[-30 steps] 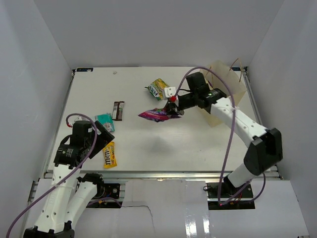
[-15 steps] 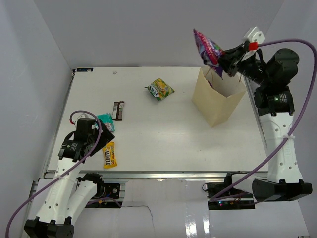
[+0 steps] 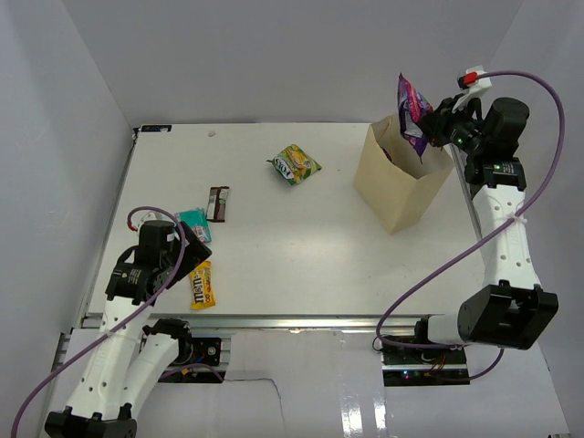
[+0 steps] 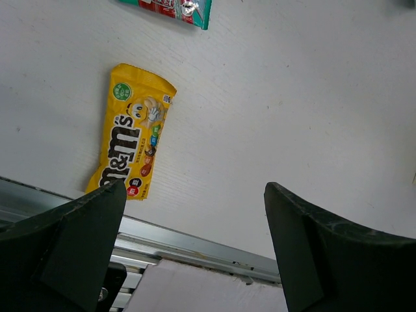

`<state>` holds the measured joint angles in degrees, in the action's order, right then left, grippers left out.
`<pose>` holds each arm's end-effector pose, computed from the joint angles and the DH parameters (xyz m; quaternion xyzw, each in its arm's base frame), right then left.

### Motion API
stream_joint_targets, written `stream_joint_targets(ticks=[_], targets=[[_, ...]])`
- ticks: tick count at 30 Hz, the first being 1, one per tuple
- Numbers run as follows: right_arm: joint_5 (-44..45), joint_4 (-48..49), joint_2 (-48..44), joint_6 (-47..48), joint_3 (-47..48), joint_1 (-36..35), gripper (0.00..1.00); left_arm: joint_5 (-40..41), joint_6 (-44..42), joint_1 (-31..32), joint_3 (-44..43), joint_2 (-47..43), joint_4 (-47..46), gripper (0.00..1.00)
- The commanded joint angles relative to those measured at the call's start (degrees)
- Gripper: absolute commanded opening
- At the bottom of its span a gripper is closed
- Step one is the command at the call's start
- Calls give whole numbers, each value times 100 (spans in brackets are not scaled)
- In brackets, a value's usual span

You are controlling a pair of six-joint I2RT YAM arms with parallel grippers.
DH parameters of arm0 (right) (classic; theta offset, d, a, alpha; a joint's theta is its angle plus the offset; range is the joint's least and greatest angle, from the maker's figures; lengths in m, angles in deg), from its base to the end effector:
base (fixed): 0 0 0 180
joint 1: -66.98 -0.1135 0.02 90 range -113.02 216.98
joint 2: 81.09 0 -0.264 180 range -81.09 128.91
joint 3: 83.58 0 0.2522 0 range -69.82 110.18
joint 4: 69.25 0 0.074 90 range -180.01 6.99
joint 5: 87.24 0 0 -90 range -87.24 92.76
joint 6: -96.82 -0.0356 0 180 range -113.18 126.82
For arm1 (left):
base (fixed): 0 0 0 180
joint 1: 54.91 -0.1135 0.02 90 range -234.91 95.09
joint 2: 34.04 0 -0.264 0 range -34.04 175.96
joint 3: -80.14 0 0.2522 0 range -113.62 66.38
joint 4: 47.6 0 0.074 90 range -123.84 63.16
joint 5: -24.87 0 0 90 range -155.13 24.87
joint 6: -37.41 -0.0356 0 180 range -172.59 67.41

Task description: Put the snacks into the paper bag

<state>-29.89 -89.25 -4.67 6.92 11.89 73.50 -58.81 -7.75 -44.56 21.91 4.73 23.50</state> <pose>0.3006 -0.0150 0.4507 -0.1585 0.6942 0.1612 0.6834 0.1186 -0.0177 0.2771 -0.2969 0.8953 -0.1058 0.3148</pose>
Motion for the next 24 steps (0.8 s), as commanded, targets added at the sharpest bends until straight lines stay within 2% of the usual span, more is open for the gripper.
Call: stream_joint_targets(ticks=[1,7,8,10,11,12,14,18,21,24], targets=[[56,247,65,489,-24,-2,8,-114,33,-15,61,-44,-135,98],[539,18,355,1079,-103,-2,9,122,638,-15,184,61,-13,98],[575,-9,364,1176,-129,-2,19,175,753,-15,184,113,31,98],[531,-35,338,1247,-234,-2,31,281,921,-7,202,342,136,98],[496,-61,321,1291,-243,-2,41,299,1026,-15,210,429,163,98],[452,-114,286,1300,-261,-2,45,334,1079,-7,210,639,189,98],[312,-167,224,1317,-279,-2,52,334,1115,-15,193,842,225,98],[-101,-500,-39,1405,-270,7,57,431,1088,-15,53,1422,348,98],[-872,-894,-354,1755,-287,-2,64,606,1053,-15,-114,2036,453,98],[-1226,-1124,-723,1993,-454,7,72,668,1018,-7,-220,2398,480,98]])
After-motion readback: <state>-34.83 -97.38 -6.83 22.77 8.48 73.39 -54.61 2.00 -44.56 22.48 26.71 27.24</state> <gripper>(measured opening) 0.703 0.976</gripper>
